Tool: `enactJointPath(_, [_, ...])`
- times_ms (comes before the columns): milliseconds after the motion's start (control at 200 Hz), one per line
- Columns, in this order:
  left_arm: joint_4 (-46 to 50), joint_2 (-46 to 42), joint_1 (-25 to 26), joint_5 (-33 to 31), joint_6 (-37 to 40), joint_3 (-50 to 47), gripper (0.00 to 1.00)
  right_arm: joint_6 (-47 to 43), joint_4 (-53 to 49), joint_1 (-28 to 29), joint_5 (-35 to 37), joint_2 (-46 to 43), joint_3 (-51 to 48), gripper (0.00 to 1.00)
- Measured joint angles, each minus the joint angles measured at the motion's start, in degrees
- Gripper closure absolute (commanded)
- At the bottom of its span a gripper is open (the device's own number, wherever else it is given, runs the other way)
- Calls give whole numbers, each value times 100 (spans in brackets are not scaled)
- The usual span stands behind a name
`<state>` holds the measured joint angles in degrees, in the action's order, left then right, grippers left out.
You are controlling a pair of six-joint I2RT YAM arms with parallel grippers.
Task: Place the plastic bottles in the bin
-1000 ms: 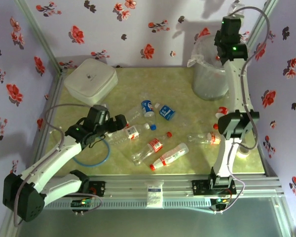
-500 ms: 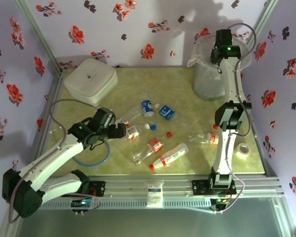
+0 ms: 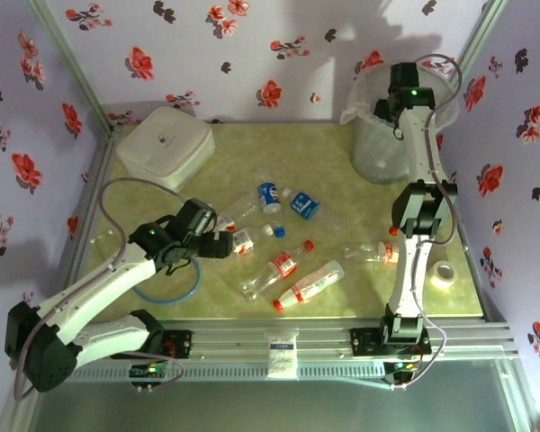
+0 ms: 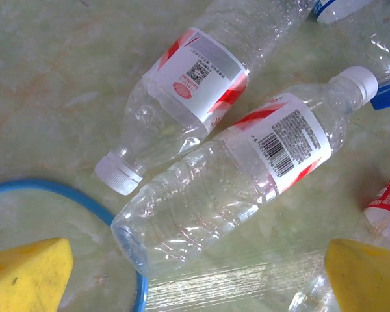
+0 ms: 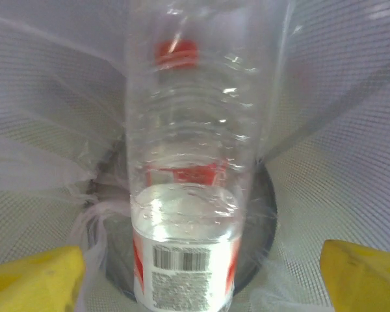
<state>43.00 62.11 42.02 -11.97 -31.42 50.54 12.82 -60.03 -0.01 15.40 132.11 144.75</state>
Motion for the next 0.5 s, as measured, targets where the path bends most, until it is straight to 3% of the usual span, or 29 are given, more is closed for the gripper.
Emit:
enactJointPath(310, [46,538,166,-9,188,192,0,-83,-177,-13,96,-669,48,1])
enactJointPath(500, [-162,809,175,-11,378,374,2,-87,61,-15,52,-2223,-1064,1])
